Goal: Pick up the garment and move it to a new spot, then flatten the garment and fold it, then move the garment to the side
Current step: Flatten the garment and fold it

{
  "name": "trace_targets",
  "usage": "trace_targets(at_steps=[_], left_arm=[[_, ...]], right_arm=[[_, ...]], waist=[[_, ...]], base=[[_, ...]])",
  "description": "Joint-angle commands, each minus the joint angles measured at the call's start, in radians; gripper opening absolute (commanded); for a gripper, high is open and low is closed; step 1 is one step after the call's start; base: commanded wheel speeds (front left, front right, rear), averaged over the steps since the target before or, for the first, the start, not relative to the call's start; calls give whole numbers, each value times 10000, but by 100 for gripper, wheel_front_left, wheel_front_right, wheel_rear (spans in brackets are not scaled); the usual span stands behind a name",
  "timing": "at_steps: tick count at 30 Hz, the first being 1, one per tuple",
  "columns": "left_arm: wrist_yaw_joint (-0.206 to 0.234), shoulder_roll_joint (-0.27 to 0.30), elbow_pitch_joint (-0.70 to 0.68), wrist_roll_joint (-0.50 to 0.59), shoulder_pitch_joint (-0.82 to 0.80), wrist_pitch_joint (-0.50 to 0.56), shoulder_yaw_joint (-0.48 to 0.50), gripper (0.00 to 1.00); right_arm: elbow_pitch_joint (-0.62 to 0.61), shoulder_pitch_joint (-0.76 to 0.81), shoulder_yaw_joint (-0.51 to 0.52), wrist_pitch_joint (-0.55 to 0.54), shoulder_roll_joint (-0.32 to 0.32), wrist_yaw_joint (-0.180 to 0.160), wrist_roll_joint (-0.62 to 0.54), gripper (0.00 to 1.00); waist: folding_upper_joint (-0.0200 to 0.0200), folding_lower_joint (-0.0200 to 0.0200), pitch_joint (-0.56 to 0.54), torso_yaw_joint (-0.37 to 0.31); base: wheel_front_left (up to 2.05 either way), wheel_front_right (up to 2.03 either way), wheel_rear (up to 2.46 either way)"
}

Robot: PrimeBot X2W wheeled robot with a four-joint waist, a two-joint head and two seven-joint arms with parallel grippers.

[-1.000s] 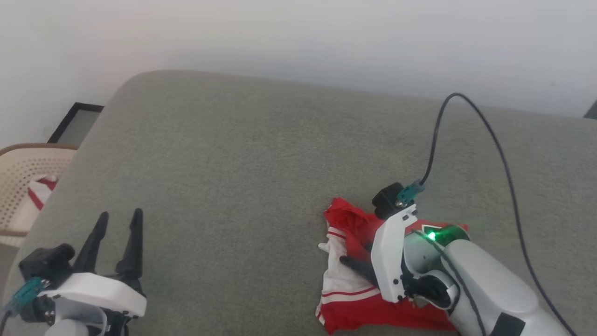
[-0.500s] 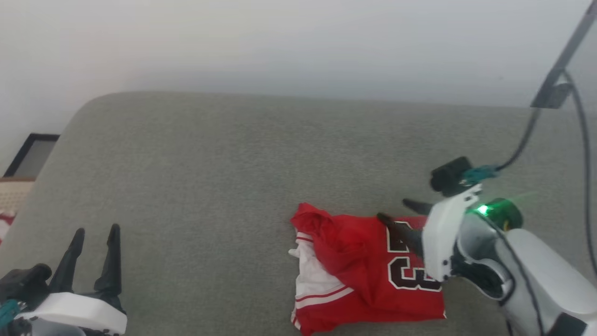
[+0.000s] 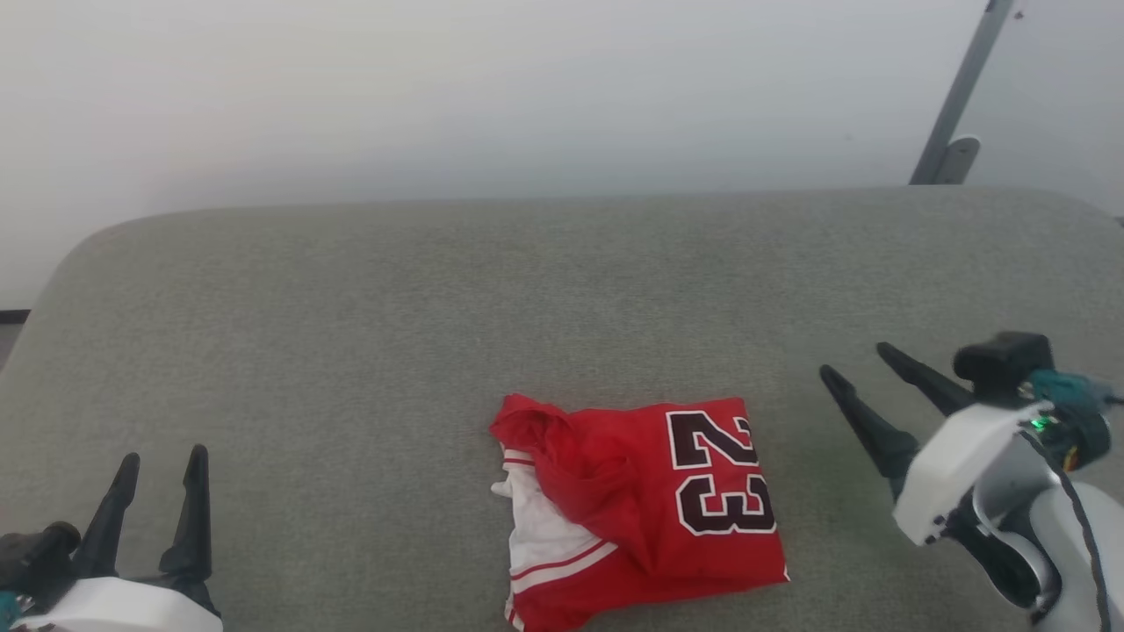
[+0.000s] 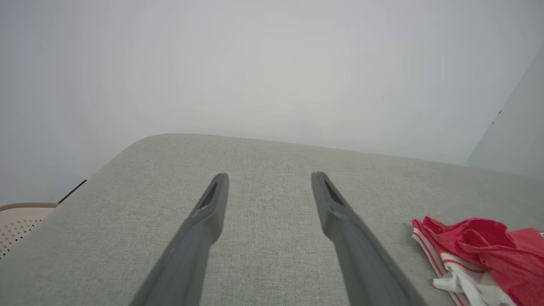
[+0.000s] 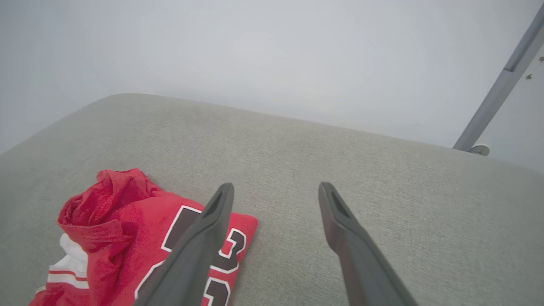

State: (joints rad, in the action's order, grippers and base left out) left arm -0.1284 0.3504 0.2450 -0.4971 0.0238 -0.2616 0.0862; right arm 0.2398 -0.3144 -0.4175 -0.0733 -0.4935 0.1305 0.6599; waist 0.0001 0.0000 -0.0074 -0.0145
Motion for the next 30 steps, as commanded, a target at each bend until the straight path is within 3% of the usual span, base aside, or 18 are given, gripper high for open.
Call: trace_targets(at_steps=[1, 12, 30], left_arm=[[-28, 42, -60, 24, 135, -37, 28, 100], [-25, 188, -143, -120, 377, -37, 39, 100], [-23, 251, -198, -267, 757, -37, 251, 100]], right_arm=[[35, 144, 90, 254, -28, 5, -141, 100], [840, 1187, 1524, 2597, 366, 3, -1333, 100], [1220, 2274, 2747, 3280, 1179, 3, -1926, 100]], waist=[[-1, 0, 3, -98], [-1, 0, -29, -401], [-1, 0, -89, -496]], base=[[0, 0, 0], [0, 0, 0], [0, 0, 0]])
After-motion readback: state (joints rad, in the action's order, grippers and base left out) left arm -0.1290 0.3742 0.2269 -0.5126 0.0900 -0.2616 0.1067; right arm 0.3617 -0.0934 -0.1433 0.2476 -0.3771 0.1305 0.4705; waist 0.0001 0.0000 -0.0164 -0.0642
